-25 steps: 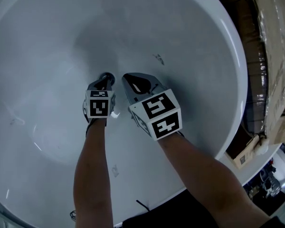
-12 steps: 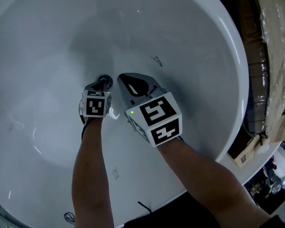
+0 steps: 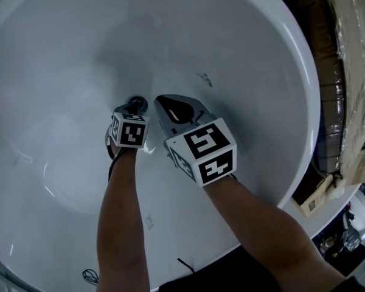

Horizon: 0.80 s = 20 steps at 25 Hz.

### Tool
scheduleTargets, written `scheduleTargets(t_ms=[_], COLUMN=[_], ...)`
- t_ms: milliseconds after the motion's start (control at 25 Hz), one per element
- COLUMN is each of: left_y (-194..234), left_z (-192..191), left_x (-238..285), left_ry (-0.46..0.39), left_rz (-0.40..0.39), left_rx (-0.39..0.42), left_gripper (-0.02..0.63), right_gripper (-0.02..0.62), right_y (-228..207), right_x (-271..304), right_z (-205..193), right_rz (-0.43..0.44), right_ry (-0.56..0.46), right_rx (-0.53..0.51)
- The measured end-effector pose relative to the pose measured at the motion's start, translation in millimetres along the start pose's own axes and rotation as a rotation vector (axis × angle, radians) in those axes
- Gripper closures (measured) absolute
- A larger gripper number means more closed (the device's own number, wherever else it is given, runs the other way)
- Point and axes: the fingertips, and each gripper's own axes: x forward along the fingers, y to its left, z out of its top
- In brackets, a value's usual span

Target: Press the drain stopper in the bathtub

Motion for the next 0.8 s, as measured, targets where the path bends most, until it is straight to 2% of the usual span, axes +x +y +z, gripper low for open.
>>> scheduleTargets(t_ms=[120, 200, 360, 680, 800], left_y=[0, 2, -2, -5, -5], left_z=[-1, 0, 0, -3, -4], left_x=[-2, -5, -8, -14, -20], left_ry=[-0.028, -0.046, -0.058, -0.046, -0.039], left_rz=[-0.077, -0.095, -0.054, -0.030, -0.019], left_rx=[-0.059, -0.080, -0.026, -0.009, -0.030], left_gripper=[0.594, 0.594, 0.594, 0.594, 0.594], right_gripper=[0.581, 0.581, 0.581, 0.581, 0.581], right_y=[3, 5, 6, 4, 5], right_x=[-1, -1, -2, -6, -11], right_z=[2, 6, 9, 8, 6], right_rz=[0.015, 0.024, 0.032, 0.021, 0.018], right_ry=[-0.011, -0.023, -0.030, -0.027, -0.022], right_rx=[0.027, 0.035, 0.039, 0.029, 0.026])
